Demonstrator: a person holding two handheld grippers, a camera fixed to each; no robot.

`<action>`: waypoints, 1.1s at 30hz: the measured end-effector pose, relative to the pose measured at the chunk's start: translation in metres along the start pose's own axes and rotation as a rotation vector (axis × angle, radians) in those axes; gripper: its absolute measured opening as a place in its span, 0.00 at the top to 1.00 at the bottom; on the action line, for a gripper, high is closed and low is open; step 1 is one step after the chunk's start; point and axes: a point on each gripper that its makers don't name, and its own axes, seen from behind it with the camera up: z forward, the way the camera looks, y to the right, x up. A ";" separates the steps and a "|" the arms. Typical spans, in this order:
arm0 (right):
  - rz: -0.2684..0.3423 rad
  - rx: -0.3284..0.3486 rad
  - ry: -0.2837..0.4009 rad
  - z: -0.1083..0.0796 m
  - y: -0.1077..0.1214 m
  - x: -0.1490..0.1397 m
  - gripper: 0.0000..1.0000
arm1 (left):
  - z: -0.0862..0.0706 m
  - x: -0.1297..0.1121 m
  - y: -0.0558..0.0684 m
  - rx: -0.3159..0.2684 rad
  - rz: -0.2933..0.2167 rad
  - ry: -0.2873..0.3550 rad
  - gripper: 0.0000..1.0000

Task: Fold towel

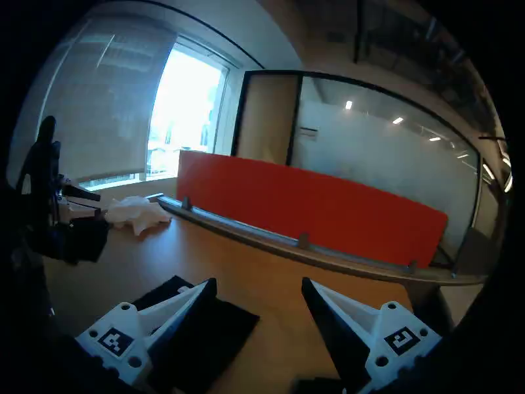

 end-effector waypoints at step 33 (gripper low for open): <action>-0.026 0.140 -0.260 0.006 -0.064 -0.143 0.00 | 0.013 -0.140 0.053 -0.161 0.041 -0.267 0.05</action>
